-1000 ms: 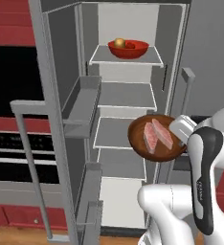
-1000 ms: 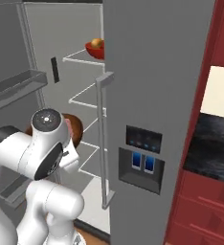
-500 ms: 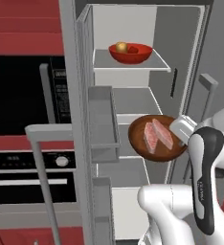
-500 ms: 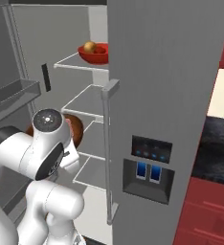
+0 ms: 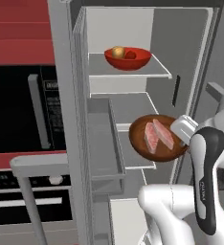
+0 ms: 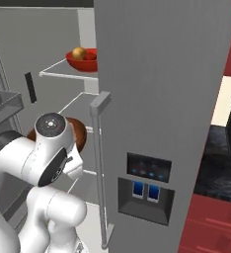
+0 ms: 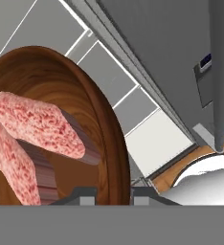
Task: Place the bowl with the bell pepper and potato on the top shelf of the fridge. Place the bowl with the steaks on the second highest shelf of the fridge.
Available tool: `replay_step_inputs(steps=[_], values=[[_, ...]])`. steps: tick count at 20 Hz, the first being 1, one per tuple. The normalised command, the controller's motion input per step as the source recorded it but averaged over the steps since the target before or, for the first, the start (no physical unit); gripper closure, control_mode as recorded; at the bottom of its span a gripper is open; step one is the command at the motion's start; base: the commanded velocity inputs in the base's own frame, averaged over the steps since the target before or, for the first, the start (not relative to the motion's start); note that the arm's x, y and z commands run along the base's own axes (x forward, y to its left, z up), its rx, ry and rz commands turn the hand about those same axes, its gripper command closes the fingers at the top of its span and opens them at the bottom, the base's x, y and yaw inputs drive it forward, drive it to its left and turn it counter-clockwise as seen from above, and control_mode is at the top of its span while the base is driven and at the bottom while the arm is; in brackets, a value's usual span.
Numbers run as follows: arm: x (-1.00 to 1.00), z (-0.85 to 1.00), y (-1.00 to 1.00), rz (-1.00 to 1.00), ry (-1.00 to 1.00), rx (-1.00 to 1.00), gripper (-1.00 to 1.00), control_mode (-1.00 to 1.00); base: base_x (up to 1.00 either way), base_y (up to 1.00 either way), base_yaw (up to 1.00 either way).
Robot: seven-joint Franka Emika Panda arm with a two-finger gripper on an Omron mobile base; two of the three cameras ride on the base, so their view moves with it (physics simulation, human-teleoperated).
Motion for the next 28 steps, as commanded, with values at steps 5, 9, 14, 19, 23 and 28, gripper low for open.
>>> replay_step_inputs(steps=[5,9,14,19,23,28], values=[[0.0,0.0,0.0,0.0,0.0,0.0,1.0,1.0,0.32,0.33,-0.06],[0.0,0.0,0.0,0.0,0.0,0.0,1.0,1.0,0.5,0.09,-0.07],[0.07,0.0,0.09,-0.04,0.0,0.0,1.0,-1.0,0.37,0.34,-0.12],[0.5,0.01,0.27,-0.23,0.02,0.0,1.0,-1.0,0.0,0.0,0.0],[0.71,0.0,0.02,-0.14,0.0,0.01,1.0,-1.0,0.0,0.0,0.0],[0.89,0.0,0.0,-0.1,0.0,0.0,1.0,-1.0,0.0,0.0,0.0]])
